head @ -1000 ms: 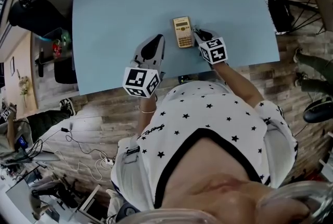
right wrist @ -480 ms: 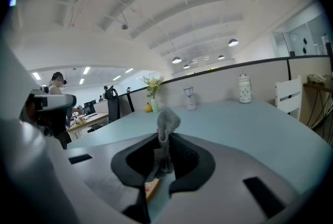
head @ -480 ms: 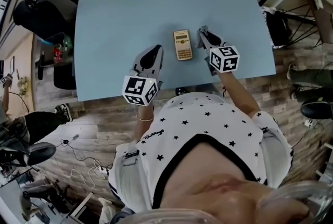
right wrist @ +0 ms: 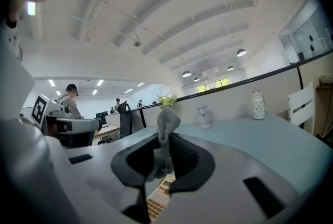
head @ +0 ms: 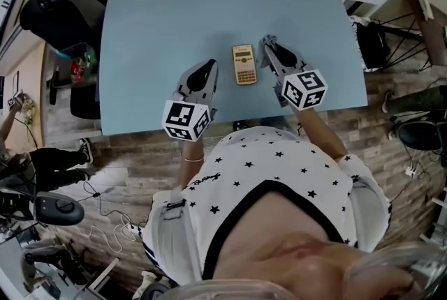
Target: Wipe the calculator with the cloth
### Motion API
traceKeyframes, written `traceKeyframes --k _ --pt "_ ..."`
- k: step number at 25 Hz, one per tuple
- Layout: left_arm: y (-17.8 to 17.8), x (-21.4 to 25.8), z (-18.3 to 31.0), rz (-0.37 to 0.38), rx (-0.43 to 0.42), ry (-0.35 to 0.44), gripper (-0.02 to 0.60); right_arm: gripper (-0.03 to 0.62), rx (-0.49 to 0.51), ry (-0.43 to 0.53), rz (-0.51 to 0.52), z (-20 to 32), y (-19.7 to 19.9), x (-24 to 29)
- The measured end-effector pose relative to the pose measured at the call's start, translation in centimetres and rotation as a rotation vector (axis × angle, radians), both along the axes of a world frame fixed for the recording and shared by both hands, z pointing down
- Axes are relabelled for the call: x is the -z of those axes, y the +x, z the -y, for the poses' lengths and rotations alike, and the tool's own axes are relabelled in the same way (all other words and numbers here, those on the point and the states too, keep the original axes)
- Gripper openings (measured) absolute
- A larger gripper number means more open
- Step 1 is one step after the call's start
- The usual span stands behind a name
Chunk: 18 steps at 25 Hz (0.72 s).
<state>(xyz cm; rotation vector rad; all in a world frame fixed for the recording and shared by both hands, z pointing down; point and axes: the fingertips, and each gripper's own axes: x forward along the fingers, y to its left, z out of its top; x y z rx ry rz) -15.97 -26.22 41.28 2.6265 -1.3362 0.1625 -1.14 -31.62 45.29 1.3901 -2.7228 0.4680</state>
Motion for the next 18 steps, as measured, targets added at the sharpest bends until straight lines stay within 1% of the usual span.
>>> traceKeyframes --k 9,18 --pt "0.16 -0.14 0.39 -0.015 0.005 0.001 0.031 0.048 0.03 0.017 -0.007 -0.04 -0.58 0.95" --pt "0.64 -0.13 0.55 -0.021 -0.009 0.002 0.031 0.048 0.019 0.005 0.007 -0.16 -0.12 0.91"
